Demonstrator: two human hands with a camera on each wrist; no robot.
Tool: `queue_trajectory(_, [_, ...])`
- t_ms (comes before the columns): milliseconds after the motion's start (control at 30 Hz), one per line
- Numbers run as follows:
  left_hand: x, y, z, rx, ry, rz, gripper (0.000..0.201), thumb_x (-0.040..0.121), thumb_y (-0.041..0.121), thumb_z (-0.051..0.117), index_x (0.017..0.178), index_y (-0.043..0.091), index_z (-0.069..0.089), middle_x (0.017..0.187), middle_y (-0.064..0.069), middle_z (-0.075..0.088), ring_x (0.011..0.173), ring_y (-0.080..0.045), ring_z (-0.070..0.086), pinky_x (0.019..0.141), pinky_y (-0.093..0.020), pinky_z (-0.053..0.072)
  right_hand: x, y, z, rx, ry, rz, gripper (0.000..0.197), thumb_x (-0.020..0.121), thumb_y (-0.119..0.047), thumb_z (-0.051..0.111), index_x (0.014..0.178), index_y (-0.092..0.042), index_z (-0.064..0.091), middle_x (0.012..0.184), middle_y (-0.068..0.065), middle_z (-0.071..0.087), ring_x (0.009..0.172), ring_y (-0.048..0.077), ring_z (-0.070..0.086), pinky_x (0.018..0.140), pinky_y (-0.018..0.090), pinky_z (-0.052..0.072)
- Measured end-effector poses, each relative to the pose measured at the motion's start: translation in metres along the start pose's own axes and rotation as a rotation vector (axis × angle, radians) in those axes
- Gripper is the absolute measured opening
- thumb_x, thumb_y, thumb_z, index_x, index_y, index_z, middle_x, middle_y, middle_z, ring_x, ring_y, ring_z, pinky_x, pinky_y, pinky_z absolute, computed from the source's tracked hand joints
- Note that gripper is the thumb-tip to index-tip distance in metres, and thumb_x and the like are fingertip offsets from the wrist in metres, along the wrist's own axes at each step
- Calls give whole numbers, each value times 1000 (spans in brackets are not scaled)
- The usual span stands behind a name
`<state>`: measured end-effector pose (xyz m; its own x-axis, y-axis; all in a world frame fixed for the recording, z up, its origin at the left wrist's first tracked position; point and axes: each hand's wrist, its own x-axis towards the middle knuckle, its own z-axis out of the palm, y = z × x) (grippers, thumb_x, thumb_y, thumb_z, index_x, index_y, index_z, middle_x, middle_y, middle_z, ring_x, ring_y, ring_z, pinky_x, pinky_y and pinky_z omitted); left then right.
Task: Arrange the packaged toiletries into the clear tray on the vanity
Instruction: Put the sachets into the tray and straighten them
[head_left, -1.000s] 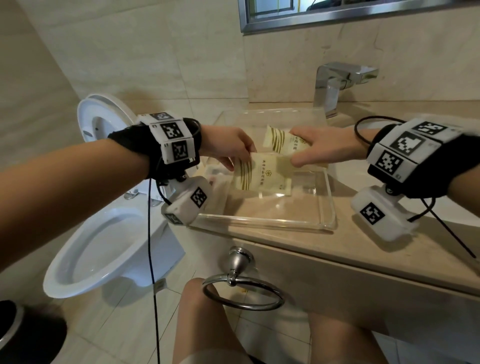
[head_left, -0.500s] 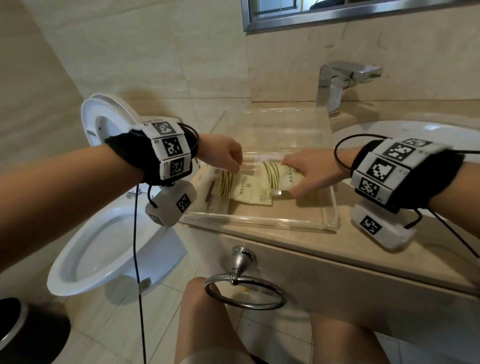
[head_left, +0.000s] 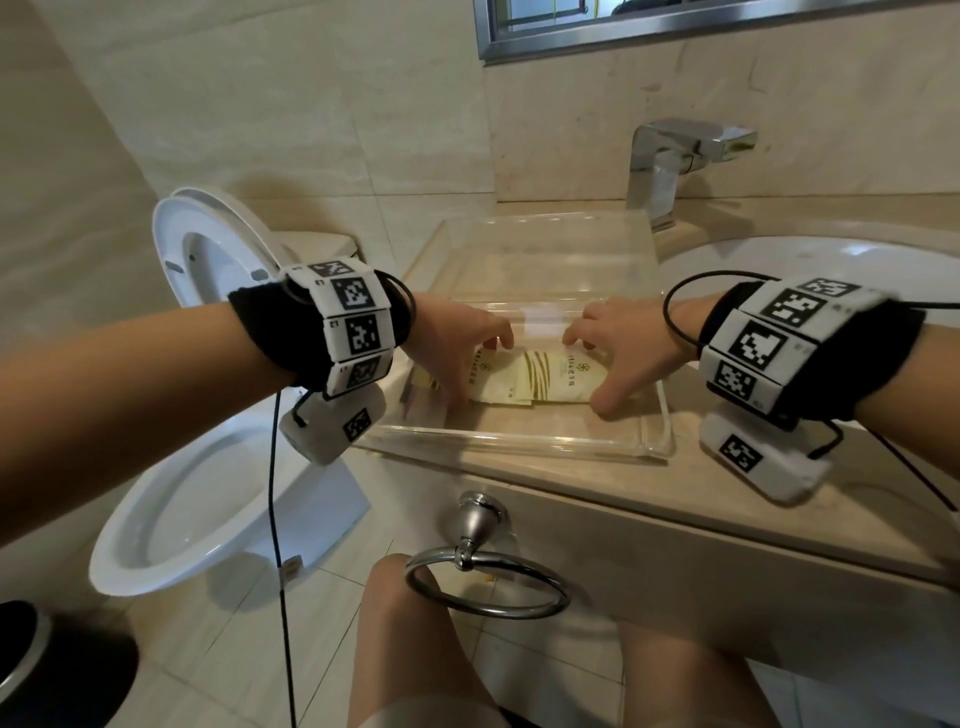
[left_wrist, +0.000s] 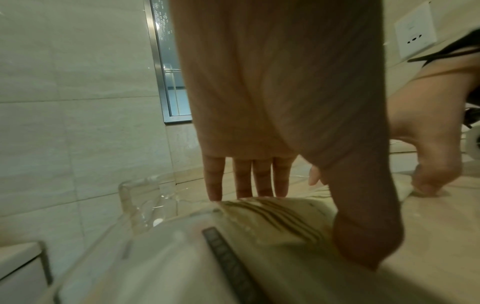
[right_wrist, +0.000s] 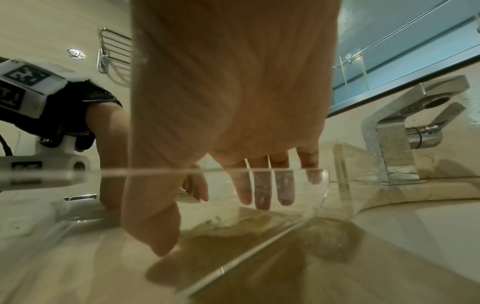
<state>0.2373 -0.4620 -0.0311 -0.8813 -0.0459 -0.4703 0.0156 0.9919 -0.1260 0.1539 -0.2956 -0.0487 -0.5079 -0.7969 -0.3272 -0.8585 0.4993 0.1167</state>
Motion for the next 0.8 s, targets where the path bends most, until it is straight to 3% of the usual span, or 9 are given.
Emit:
queue_trajectory(467, [3,-6,4,110,32,-17,80,73,36,76,139,21,33,134,2,44,114,-17,48,97,-30,44,-3,1,-2,92,-50,4,81,76,-39,70,143,-24,28,131,0,38,115,16,41,80,23,38])
queue_trajectory(567, [3,-4,3,105,35,-17,80,74,33,75,140,21,31,134,2,44,114,-17,48,93,-27,42,-3,2,-3,116,-68,8,83,74,-38,72,143,-25,27,130,0,38,107,13,39,83,24,39])
queue_trajectory(800, [6,3,3,57,45,-8,81,75,30,74,141,21,27,135,2,43,112,-17,49,89,-25,41,-4,2,-1,173,-60,31,80,74,-40,71,140,-24,29,123,-2,38,105,14,40,83,25,43])
